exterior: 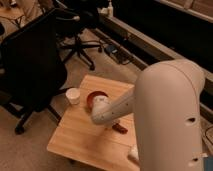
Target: Drag the pepper across the table
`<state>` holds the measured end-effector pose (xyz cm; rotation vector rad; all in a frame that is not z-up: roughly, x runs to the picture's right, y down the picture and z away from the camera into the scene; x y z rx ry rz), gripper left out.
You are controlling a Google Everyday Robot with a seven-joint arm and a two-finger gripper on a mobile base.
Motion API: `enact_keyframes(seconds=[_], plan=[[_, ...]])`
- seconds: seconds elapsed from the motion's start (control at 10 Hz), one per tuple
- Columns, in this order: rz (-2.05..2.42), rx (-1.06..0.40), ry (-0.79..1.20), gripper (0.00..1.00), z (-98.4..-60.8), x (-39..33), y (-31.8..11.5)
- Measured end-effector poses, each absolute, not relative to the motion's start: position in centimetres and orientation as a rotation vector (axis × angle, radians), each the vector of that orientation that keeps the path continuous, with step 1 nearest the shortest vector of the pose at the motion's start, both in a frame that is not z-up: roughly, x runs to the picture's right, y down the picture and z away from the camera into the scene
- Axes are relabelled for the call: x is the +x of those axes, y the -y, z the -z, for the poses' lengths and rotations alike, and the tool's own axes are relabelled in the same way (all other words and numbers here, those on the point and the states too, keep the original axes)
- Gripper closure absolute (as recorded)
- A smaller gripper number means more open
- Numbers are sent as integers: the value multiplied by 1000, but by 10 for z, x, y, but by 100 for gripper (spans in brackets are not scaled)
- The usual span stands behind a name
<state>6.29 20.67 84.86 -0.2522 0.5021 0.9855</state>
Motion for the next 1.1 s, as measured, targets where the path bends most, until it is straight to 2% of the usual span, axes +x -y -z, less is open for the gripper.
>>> enact_keyframes(seconds=[1.1], plan=[[-1083,-239,-614,54,-853,122,-206]])
